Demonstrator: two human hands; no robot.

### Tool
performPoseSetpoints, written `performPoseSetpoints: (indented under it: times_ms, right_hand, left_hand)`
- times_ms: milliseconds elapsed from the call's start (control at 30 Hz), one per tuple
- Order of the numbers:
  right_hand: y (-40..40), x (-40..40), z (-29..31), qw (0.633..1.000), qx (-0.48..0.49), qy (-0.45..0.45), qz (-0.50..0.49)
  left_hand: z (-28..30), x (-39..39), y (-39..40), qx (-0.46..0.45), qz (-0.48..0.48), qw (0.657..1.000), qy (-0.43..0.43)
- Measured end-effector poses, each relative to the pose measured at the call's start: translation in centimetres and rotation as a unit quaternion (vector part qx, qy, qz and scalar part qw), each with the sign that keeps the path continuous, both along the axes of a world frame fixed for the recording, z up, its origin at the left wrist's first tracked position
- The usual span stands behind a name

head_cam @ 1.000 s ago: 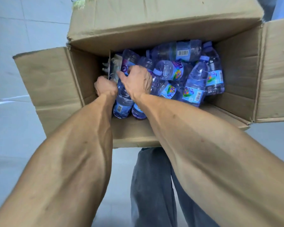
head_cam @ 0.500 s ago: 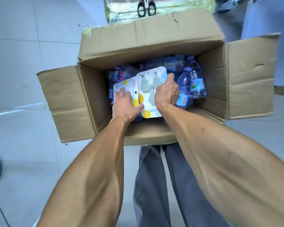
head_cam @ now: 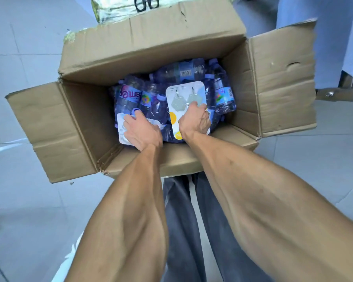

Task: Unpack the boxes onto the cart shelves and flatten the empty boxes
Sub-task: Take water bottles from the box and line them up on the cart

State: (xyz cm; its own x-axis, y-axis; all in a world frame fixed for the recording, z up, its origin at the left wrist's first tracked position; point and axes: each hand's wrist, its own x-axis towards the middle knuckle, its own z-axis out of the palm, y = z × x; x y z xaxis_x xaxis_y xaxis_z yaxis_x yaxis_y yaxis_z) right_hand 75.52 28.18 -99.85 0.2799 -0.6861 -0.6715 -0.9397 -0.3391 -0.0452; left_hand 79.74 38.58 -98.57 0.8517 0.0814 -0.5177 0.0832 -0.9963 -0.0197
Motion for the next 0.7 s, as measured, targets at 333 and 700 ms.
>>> performPoseSetpoints:
  times_ms: [333,700]
  right_hand:
    - [-1.4,0.0,-0.8,0.998,-0.022,-0.049,0.034]
    - [0.4,0.1,-1.2,0.995,-0.037,0.012,0.088]
  left_hand:
    - [-2.5,1.8,4.6,-0.121,0.421,0.878,0.195]
    - [-1.8,2.0,1.7,-0.053,0.446,0.893,-0.023]
